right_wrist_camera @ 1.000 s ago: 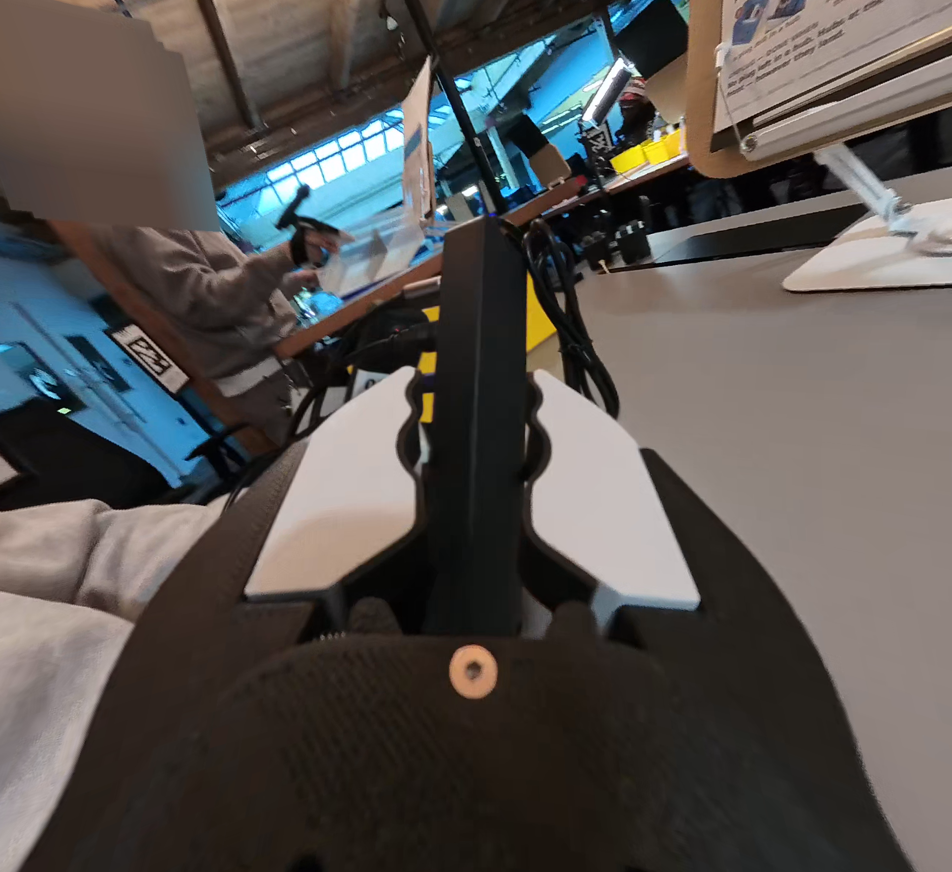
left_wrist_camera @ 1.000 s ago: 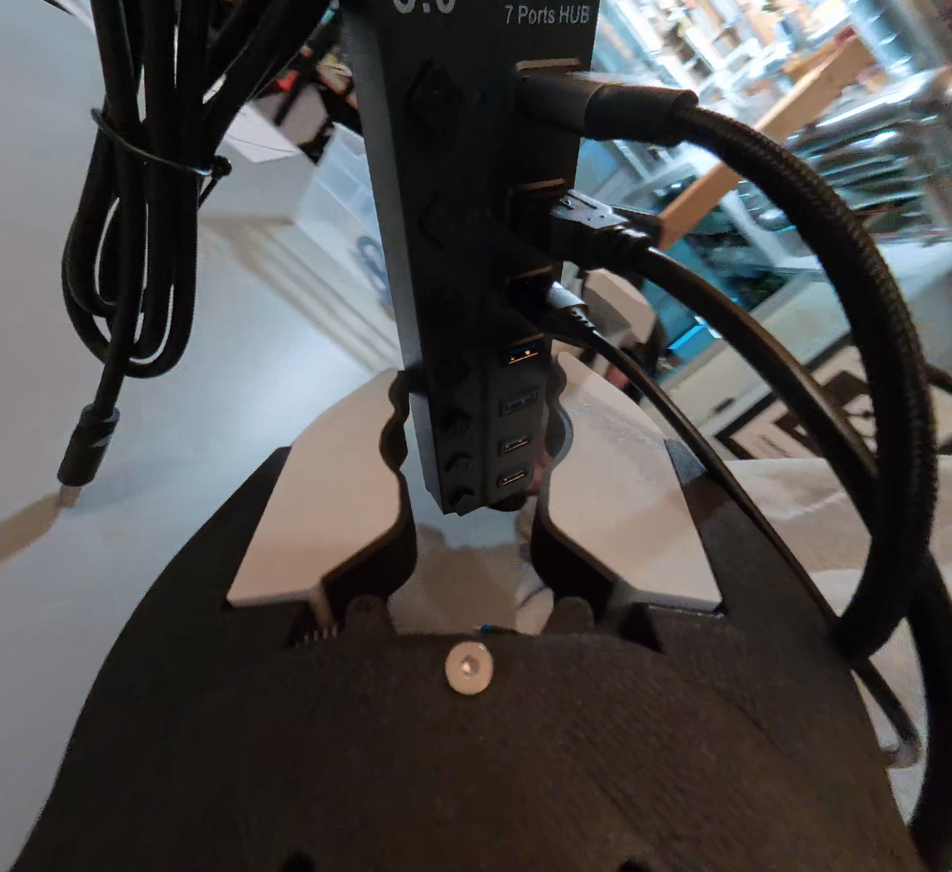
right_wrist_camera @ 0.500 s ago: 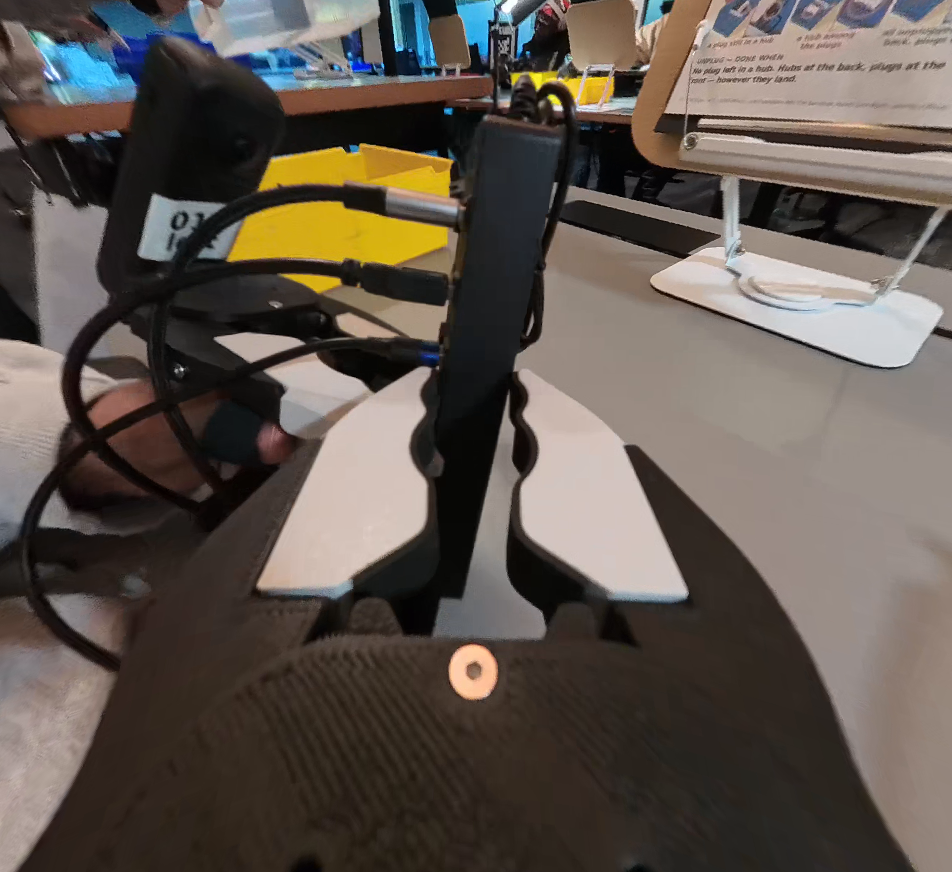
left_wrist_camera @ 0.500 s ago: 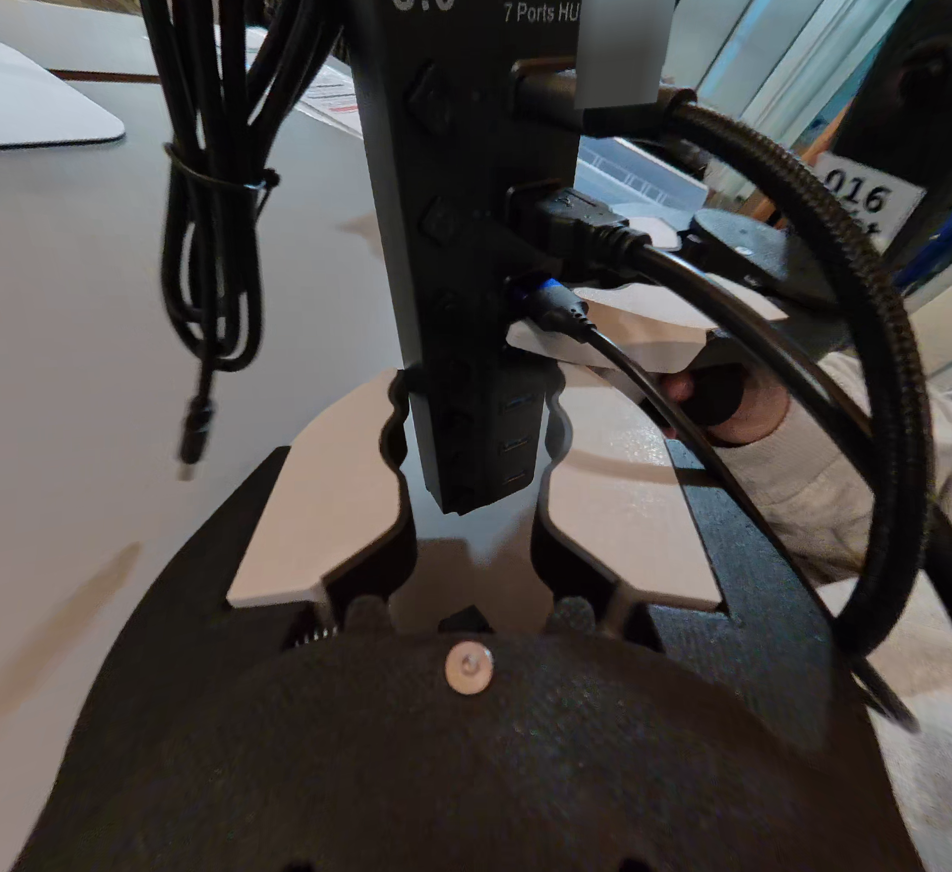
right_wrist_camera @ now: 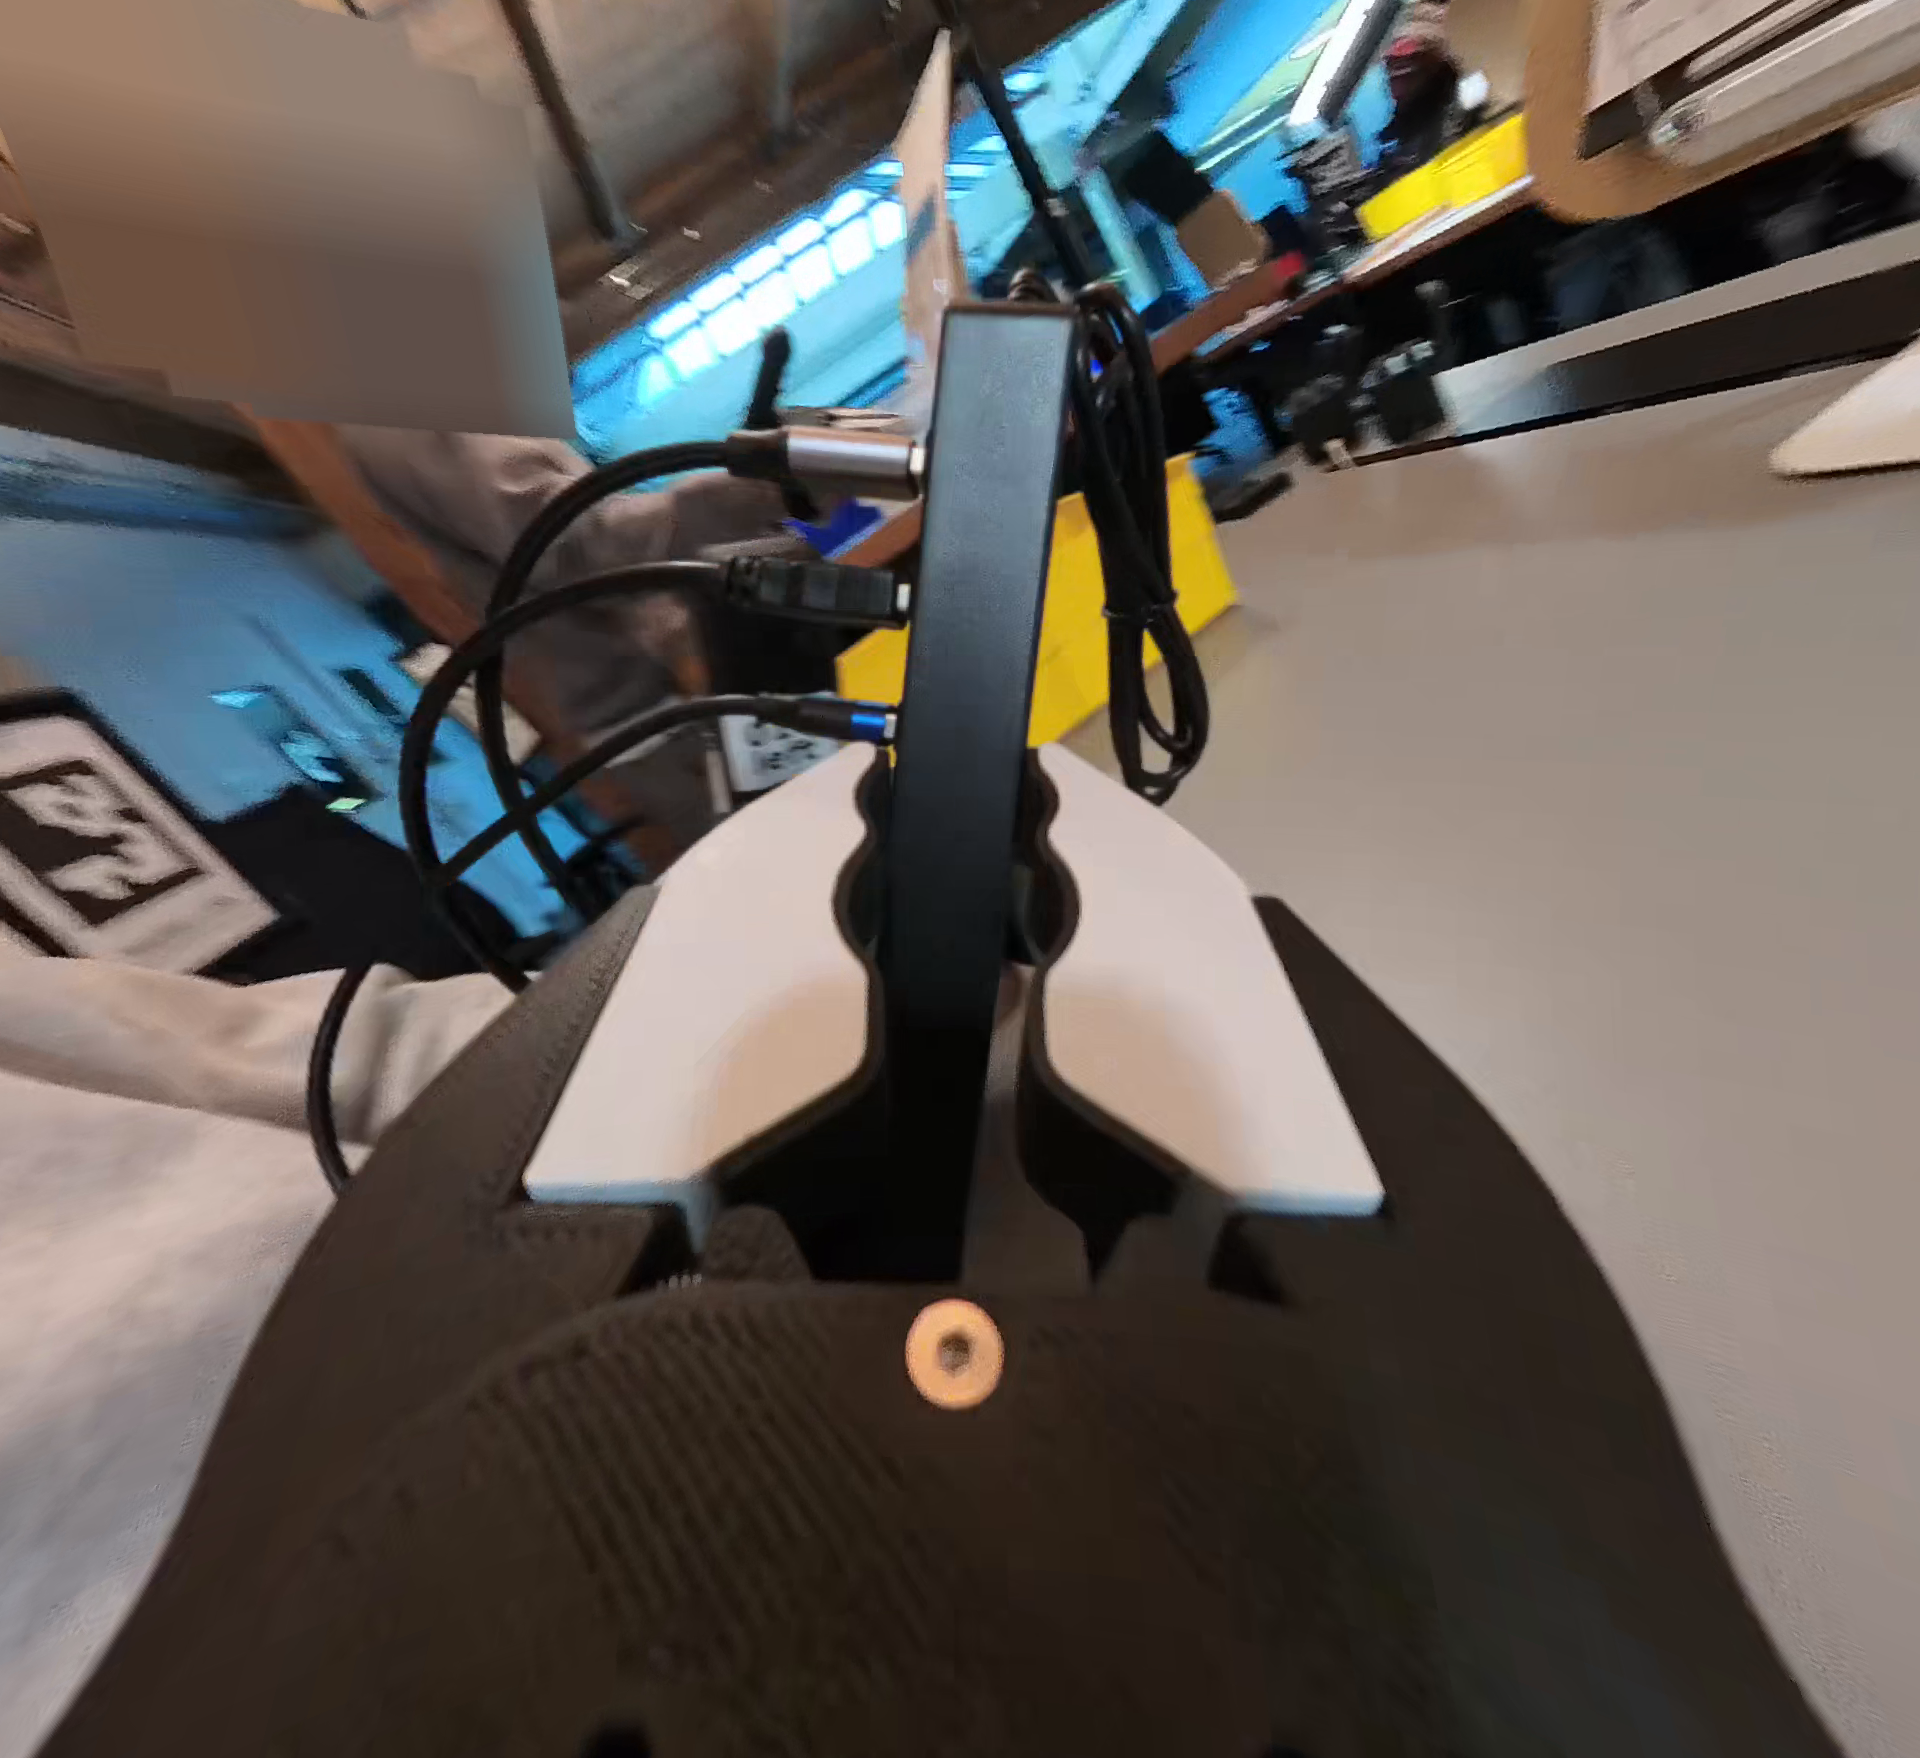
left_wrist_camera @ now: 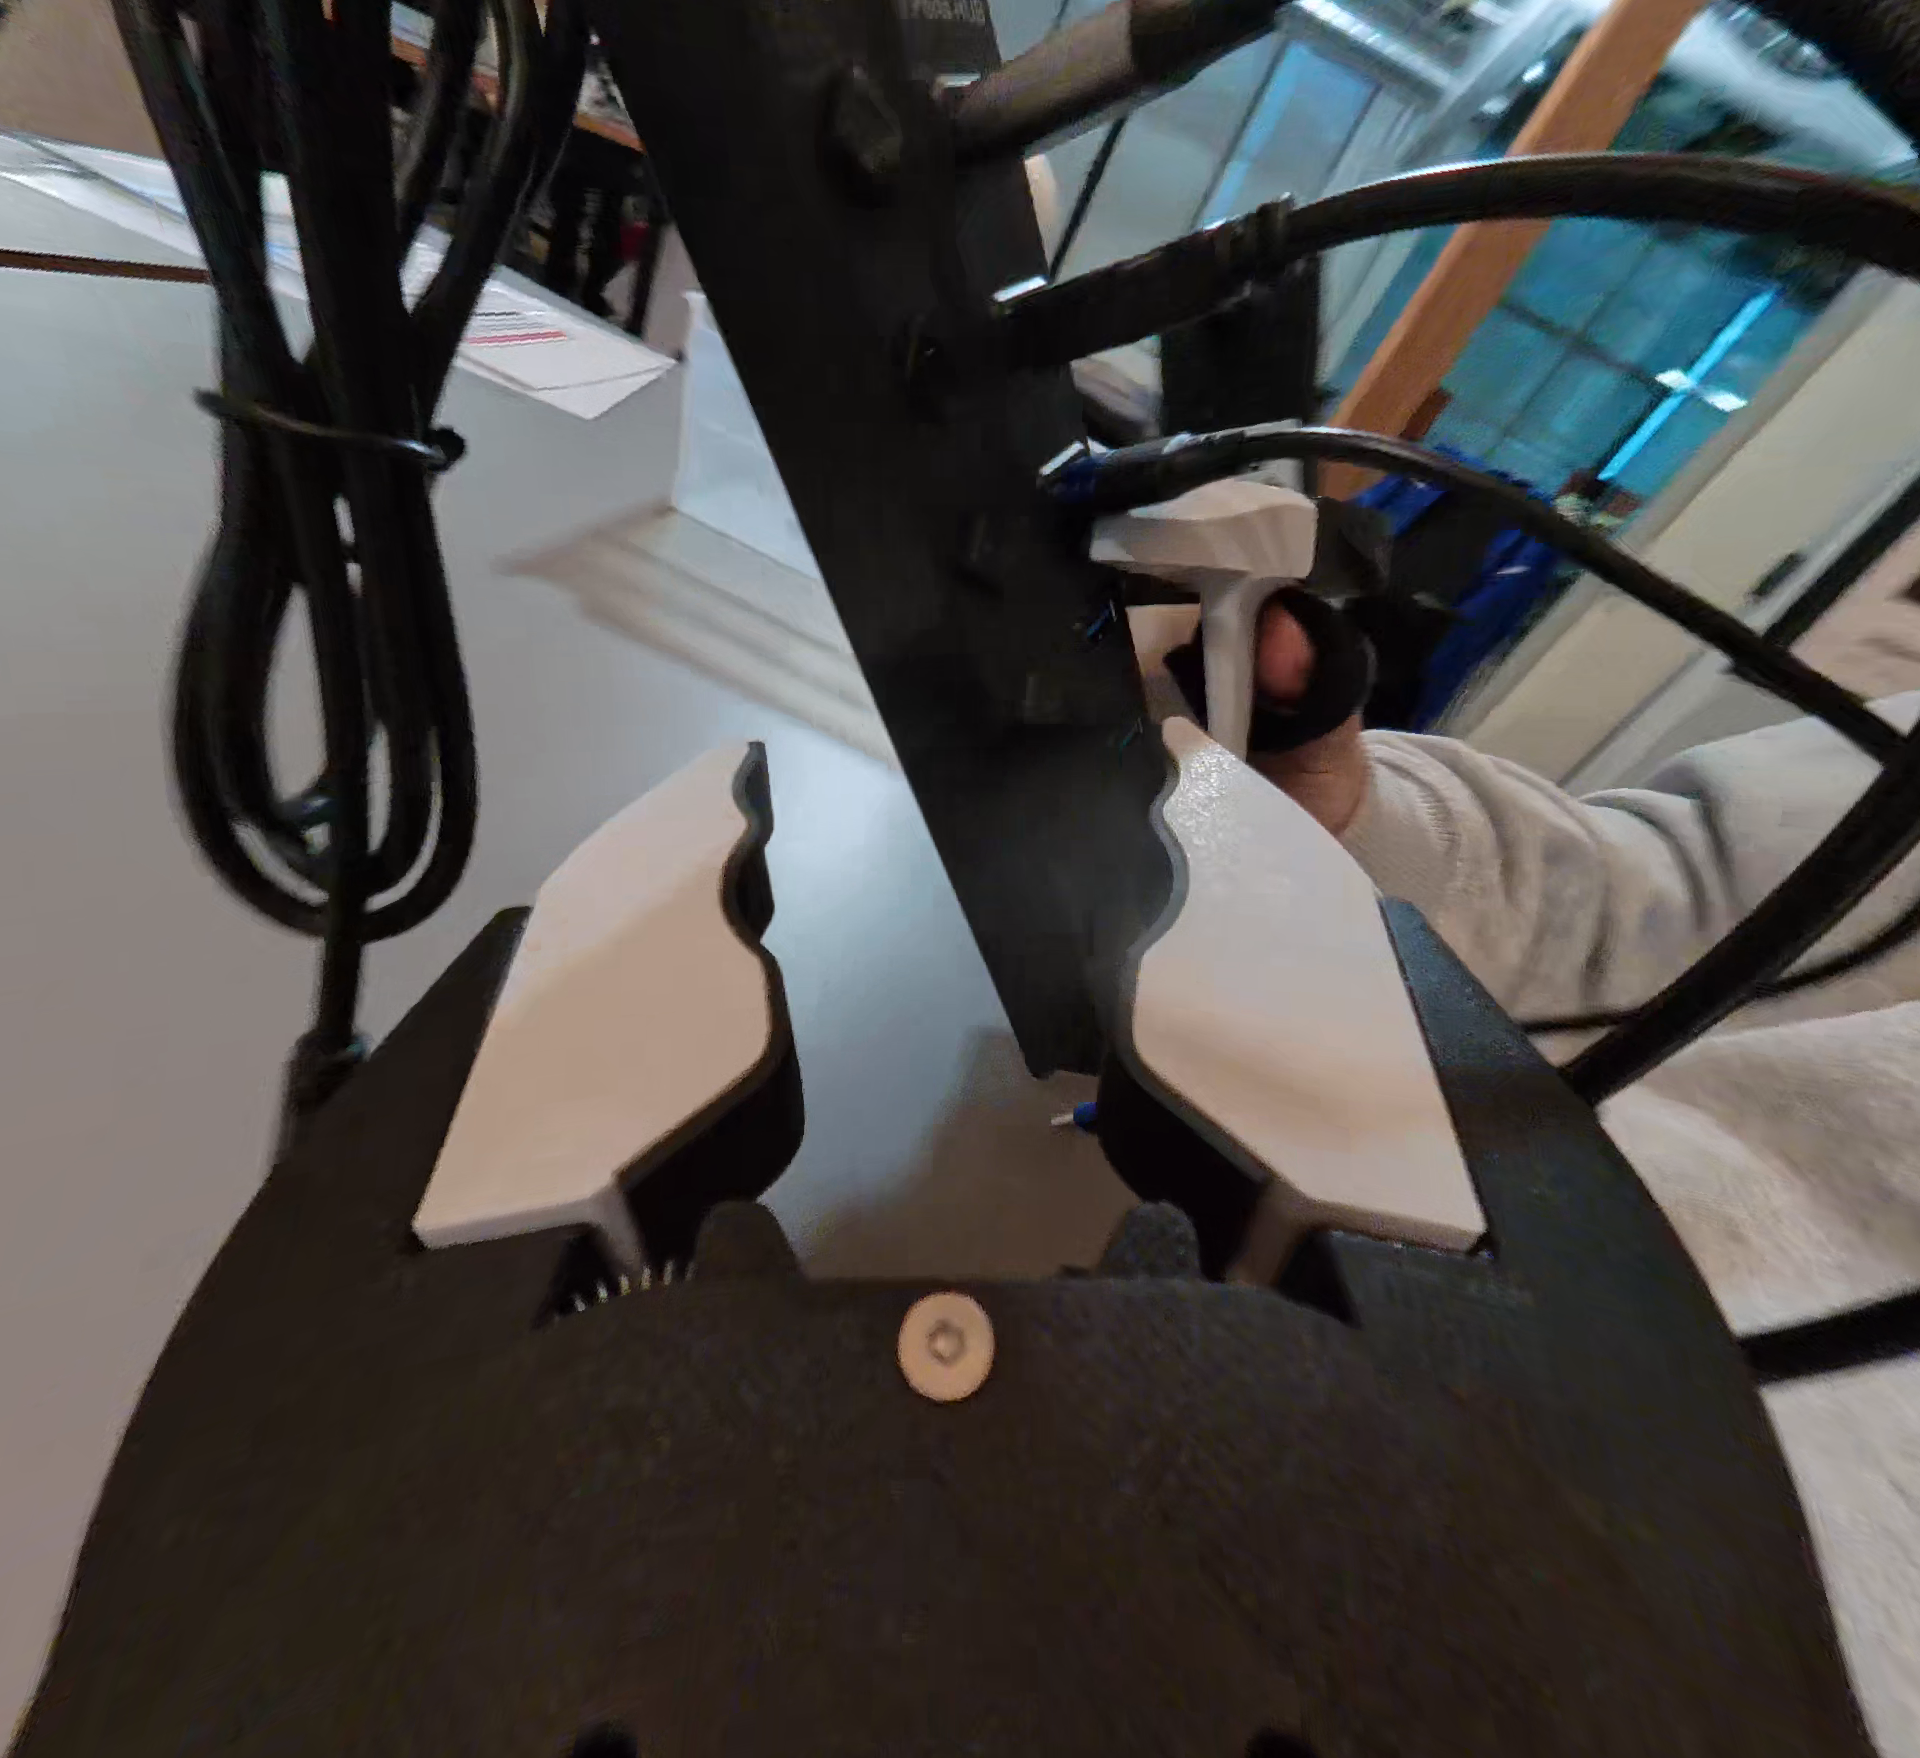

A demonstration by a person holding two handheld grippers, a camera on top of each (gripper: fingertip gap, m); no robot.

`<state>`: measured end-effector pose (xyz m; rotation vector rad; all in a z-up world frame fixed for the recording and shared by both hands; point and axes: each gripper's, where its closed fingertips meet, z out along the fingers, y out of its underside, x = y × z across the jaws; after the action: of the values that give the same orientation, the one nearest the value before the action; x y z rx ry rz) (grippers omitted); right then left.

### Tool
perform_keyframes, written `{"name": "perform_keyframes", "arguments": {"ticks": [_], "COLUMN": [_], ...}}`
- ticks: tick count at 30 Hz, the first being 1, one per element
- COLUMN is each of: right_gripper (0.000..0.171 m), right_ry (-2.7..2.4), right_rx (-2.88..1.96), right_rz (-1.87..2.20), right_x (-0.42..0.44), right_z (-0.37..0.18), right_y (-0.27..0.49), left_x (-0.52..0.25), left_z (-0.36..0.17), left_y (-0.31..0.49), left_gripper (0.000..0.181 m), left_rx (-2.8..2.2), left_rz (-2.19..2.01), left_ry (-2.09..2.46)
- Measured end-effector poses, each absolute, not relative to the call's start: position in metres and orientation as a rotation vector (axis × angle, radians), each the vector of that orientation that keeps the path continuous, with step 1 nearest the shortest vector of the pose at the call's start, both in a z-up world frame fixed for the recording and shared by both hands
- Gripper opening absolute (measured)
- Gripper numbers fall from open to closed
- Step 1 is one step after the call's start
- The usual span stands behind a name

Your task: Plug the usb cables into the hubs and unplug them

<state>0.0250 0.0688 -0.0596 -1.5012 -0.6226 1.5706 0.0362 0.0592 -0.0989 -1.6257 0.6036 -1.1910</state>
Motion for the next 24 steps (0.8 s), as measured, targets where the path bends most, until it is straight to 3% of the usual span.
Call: {"name": "perform_keyframes", "arguments": {"ticks": [5,8,14,24], "right_gripper": [0.024,0.025,0.021,0.023], "right_ry": [-0.708,-0.768,-0.732,-0.676], "right_rx": [-1.493,-1.513,-1.535,-1.5], "right_rz": [1.706,1.6,1.342,1.154], "right_x": [0.014,0.007,0.01,0.028], "right_z": [-0.06,-0.068,-0.074,-0.066], "right_y": [0.05,0.047,0.065,0.082], "left_x": [0.048,0.049,0.04,0.011], "left_z": [-0.092,-0.09,-0.105,-0.116], "left_y": [0.042,0.039,0.055,0.083], "left_gripper": [0.06,0.044,0.033,0.031], "left_rx": [-1.583,-1.584,-1.689,-1.771], "left_rz": [-1.431,-1.482,-1.427,-1.134], "left_ry": [0.621,0.625,0.534,0.415]}}
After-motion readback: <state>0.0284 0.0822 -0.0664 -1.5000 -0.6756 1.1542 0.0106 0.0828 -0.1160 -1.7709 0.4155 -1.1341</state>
